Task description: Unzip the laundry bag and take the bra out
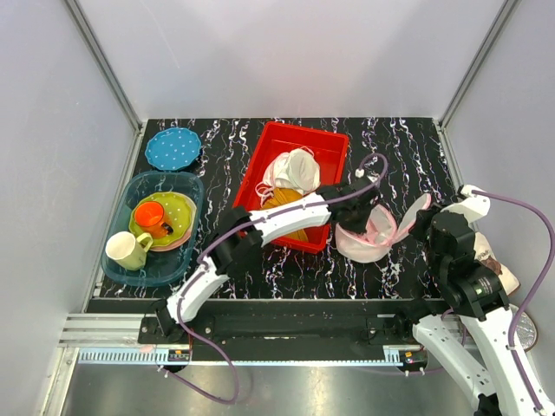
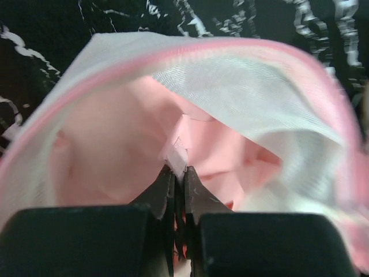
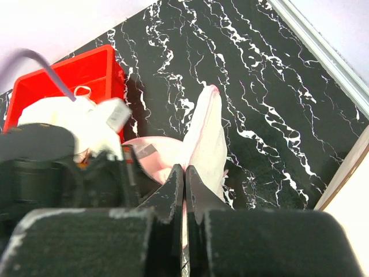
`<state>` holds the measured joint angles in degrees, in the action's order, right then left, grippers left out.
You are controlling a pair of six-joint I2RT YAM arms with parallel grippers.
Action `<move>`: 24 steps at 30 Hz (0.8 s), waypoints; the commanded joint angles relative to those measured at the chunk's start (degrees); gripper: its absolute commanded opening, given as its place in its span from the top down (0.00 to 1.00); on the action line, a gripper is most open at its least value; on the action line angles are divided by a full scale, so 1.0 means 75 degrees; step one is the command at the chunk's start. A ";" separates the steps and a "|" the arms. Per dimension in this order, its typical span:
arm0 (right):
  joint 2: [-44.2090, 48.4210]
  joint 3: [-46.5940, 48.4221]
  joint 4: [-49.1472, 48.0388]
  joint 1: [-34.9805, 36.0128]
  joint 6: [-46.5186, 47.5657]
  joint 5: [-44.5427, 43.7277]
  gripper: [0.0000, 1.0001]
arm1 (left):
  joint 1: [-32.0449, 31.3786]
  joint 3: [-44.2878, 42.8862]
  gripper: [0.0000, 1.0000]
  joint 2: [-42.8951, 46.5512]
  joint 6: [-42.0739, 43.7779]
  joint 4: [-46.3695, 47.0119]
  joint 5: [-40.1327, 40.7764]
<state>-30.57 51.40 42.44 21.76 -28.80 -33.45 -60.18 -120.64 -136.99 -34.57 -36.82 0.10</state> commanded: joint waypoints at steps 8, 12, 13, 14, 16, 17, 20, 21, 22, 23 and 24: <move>-0.0049 -0.0009 -0.0080 0.0029 -0.0098 -0.0051 1.00 | 0.0407 -0.0321 1.00 0.3370 -0.0301 0.1146 -0.2250; -0.0014 -0.0068 -0.0092 0.0029 -0.0110 -0.0040 1.00 | 0.0688 -0.0169 1.00 0.3710 -0.0746 0.1709 -0.3082; -0.0003 -0.0079 -0.0068 0.0029 -0.0098 -0.0040 1.00 | 0.0746 -0.0134 1.00 0.3768 -0.0921 0.1942 -0.3327; -0.0003 -0.0091 -0.0057 0.0029 -0.0110 -0.0051 1.00 | 0.0817 -0.0157 1.00 0.3873 -0.0992 0.2037 -0.3422; 0.0009 -0.0114 -0.0022 0.0029 -0.0121 -0.0040 1.00 | 0.0981 -0.0413 1.00 0.3968 -0.1086 0.2120 -0.3552; 0.0009 -0.0115 -0.0033 0.0029 -0.0121 -0.0051 1.00 | 0.1051 -0.0554 1.00 0.4049 -0.1075 0.2108 -0.3541; 0.0056 -0.0091 0.0025 0.0029 -0.0133 -0.0063 1.00 | 0.1332 -0.0929 1.00 0.4225 -0.0841 0.1816 -0.3178; 0.0056 -0.0080 0.0037 0.0029 -0.0133 -0.0075 1.00 | 0.1495 -0.0954 1.00 0.4354 -0.0782 0.1757 -0.3050; 0.0068 -0.0056 0.0037 0.0029 -0.0133 -0.0110 1.00 | 0.1601 -0.0942 1.00 0.4436 -0.0689 0.1687 -0.2851; 0.0079 -0.0033 0.0049 0.0029 -0.0110 -0.0122 1.00 | 0.1707 -0.0907 1.00 0.4483 -0.0665 0.1663 -0.2791; 0.0079 -0.0009 0.0061 0.0029 -0.0110 -0.0133 1.00 | 0.1940 -0.0733 1.00 0.4600 -0.0641 0.1651 -0.2744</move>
<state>-30.46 50.52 43.13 21.76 -29.21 -33.41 -49.54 -124.07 -107.87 -40.47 -26.06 -22.50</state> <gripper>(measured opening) 0.017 0.039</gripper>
